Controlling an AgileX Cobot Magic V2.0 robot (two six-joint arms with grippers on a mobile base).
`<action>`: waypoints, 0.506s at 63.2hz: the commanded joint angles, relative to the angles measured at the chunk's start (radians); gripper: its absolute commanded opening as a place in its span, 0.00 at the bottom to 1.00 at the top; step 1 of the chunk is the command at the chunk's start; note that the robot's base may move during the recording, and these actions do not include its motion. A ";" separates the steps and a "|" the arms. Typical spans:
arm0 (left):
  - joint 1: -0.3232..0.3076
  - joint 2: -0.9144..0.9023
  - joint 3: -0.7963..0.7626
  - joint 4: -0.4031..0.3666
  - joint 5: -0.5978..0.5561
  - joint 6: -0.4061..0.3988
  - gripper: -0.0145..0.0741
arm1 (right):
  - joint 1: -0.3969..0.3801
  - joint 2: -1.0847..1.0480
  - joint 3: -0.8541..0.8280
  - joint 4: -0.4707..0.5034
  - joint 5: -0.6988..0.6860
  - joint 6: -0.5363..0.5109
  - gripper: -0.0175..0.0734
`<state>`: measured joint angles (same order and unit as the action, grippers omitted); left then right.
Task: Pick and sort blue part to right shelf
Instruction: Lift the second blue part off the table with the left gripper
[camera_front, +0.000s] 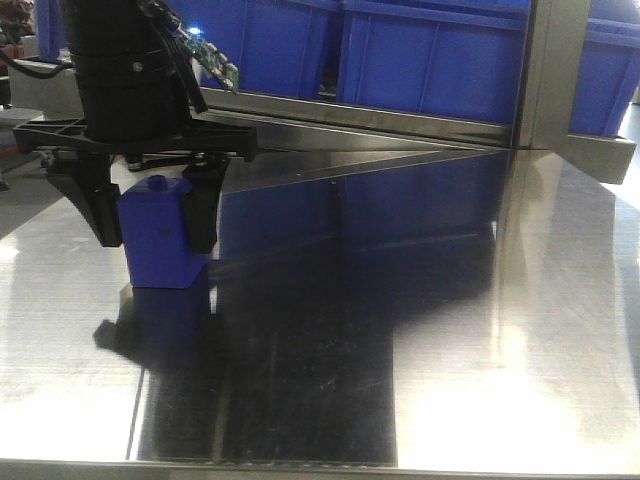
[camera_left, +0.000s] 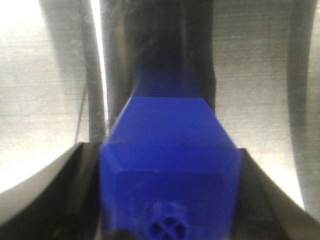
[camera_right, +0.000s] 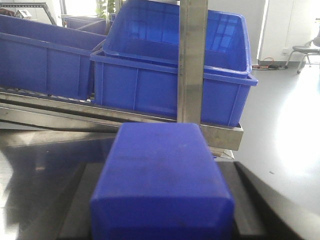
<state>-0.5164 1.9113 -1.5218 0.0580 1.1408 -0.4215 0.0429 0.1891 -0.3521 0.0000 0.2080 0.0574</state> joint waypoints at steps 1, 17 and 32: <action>-0.005 -0.050 -0.030 -0.001 -0.002 -0.011 0.63 | -0.003 0.009 -0.029 -0.014 -0.095 -0.012 0.65; -0.005 -0.062 -0.030 -0.002 -0.002 -0.011 0.58 | -0.003 0.009 -0.029 -0.014 -0.095 -0.012 0.65; 0.006 -0.150 -0.020 -0.041 -0.007 0.111 0.58 | -0.003 0.009 -0.029 -0.014 -0.095 -0.012 0.65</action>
<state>-0.5164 1.8538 -1.5218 0.0457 1.1408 -0.3755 0.0429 0.1891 -0.3521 0.0000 0.2080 0.0574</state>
